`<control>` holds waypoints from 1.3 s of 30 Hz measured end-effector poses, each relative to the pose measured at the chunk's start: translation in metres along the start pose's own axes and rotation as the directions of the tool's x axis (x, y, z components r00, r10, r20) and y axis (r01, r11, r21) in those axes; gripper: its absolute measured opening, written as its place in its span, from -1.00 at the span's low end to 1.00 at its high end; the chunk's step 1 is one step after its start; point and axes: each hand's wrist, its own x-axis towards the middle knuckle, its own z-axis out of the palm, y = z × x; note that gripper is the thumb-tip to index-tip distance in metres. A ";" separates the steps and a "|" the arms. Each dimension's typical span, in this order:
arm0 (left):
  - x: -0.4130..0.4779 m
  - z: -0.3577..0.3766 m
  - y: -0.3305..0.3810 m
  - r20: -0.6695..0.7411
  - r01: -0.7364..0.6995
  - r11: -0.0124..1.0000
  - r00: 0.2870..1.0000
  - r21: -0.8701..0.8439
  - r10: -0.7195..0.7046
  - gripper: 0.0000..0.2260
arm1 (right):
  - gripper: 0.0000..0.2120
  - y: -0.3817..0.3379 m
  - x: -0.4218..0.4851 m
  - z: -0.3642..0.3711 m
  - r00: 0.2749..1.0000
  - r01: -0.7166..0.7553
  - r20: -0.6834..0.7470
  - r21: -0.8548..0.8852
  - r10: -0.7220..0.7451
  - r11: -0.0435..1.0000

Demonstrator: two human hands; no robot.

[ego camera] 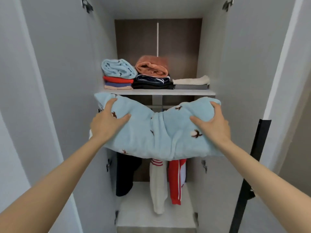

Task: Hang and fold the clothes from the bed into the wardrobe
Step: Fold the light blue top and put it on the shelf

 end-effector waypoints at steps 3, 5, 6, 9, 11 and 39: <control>0.045 -0.010 0.015 -0.045 -0.020 1.000 0.999 0.007 0.020 -0.36 | -0.23 -0.032 0.041 -0.001 0.998 0.038 -0.044 -0.001 -0.038 0.999; 0.075 -0.011 0.022 -0.087 -0.045 0.999 0.995 -0.007 0.044 -0.35 | -0.25 -0.046 0.070 0.002 0.996 0.061 -0.068 0.018 -0.059 0.998; 0.092 -0.010 0.026 -0.109 -0.058 0.998 0.992 -0.020 0.056 -0.35 | -0.27 -0.052 0.087 0.004 0.994 0.071 -0.080 0.035 -0.068 0.997; 0.140 0.000 0.039 -0.155 -0.095 0.995 0.984 -0.029 0.089 -0.35 | -0.30 -0.061 0.136 0.011 0.990 0.103 -0.104 0.074 -0.095 0.992; 0.172 0.013 0.047 -0.183 -0.114 0.993 0.977 -0.024 0.108 -0.35 | -0.29 -0.061 0.170 0.017 0.987 0.108 -0.128 0.099 -0.095 0.989; 0.432 0.178 0.016 0.181 -0.293 0.624 0.954 0.724 0.238 -0.60 | -0.48 -0.020 0.405 0.184 0.916 0.288 -0.038 -0.634 -0.400 0.718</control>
